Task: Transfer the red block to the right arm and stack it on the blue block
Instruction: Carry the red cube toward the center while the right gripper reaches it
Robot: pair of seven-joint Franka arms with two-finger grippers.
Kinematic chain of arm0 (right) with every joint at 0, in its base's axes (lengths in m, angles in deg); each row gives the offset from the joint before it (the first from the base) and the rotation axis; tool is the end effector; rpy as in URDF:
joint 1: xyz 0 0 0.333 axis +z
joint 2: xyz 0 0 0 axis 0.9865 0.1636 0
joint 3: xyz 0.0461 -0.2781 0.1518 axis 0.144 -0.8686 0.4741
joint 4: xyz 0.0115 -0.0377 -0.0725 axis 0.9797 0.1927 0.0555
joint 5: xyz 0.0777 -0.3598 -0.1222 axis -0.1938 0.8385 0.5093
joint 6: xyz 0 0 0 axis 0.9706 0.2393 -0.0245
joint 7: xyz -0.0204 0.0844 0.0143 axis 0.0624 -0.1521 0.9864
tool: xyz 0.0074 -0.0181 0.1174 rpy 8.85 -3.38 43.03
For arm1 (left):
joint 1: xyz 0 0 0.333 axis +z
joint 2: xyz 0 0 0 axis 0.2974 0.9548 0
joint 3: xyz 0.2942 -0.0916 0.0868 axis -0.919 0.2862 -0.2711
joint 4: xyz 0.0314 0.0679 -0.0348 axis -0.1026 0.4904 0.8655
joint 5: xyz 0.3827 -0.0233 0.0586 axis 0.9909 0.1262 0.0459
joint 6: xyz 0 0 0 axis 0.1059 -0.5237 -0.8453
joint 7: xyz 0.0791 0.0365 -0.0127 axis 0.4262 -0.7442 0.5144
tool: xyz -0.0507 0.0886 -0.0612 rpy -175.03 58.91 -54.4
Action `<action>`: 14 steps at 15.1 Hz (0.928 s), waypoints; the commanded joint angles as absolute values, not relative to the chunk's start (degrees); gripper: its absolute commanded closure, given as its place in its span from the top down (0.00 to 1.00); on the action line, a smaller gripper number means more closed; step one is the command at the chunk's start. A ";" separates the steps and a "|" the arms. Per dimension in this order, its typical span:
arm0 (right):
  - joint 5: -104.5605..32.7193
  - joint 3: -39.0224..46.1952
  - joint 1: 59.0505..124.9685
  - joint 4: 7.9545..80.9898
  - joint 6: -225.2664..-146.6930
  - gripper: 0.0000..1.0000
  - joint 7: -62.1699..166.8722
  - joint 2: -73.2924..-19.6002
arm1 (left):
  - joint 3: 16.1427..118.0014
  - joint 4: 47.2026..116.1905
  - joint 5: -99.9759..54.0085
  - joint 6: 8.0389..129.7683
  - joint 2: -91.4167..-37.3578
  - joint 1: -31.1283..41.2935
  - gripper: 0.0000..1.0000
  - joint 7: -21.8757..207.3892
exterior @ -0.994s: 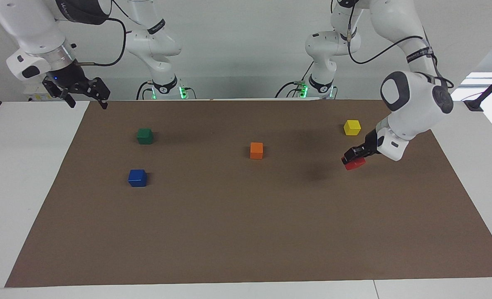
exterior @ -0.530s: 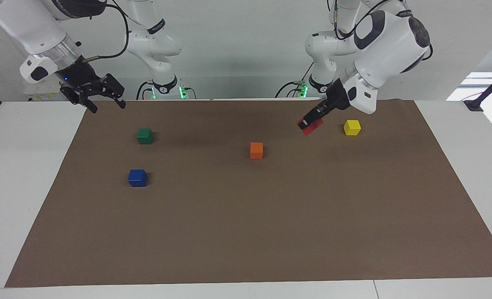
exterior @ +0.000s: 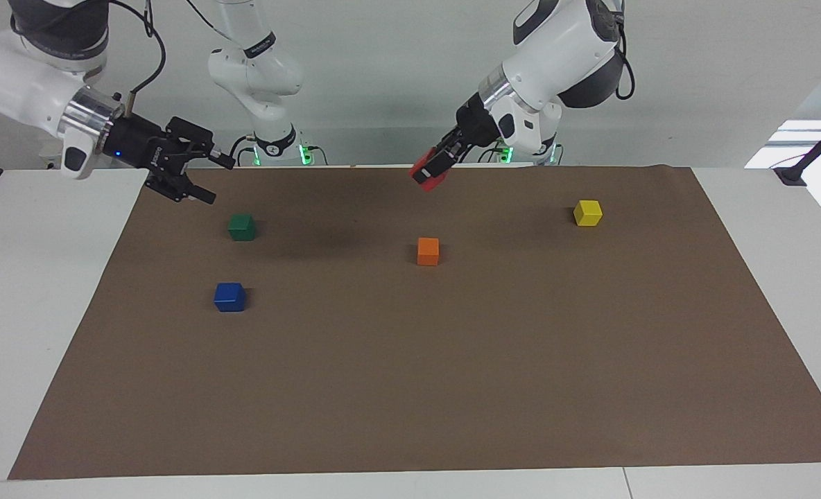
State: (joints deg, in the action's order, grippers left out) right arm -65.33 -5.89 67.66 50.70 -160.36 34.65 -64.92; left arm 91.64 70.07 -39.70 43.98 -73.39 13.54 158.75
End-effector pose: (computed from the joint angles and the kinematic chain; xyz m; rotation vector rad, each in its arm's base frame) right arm 0.5303 -0.0401 0.5472 -2.0816 -0.0024 -0.1646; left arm 0.4810 -0.3490 0.6056 2.1198 1.2790 -0.5913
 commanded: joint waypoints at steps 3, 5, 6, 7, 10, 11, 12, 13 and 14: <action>-80.44 -5.46 66.96 58.66 -155.85 1.00 22.33 -60.65 | 90.94 79.17 -57.93 56.86 -77.78 11.95 0.00 159.93; -86.25 -5.37 67.31 62.43 -153.30 1.00 16.34 -59.86 | 91.03 84.36 -68.46 68.10 -79.10 8.88 0.00 160.02; -88.71 -5.46 67.31 63.23 -150.15 1.00 15.01 -59.07 | 90.94 85.43 -71.12 71.72 -78.93 6.43 0.00 160.02; -90.74 -5.46 67.14 63.59 -146.20 1.00 13.52 -57.24 | 90.94 85.52 -71.41 73.50 -78.49 5.10 0.00 160.11; -94.79 -5.46 66.78 64.12 -136.96 1.00 8.78 -51.00 | 91.11 85.44 -74.21 74.84 -77.52 4.64 0.00 160.02; -95.41 -5.37 67.13 64.12 -135.11 1.00 7.80 -49.50 | 91.11 85.44 -74.40 74.92 -77.52 3.42 0.00 159.93; -96.38 -5.37 67.49 64.21 -133.79 1.00 6.49 -48.53 | 91.03 85.44 -74.40 75.79 -77.52 1.76 0.00 159.84; -96.73 -5.37 68.01 64.38 -133.42 1.00 5.60 -48.08 | 91.11 85.44 -74.40 78.24 -77.35 0.26 0.00 159.84; -96.82 -5.37 68.63 64.47 -133.33 1.00 5.07 -47.90 | 91.03 85.44 -74.40 81.40 -77.26 -2.01 0.00 159.93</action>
State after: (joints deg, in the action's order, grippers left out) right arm -95.06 -5.57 67.77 64.18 -134.46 7.02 -48.54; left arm 91.75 84.24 -72.78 75.88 -76.04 2.47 159.25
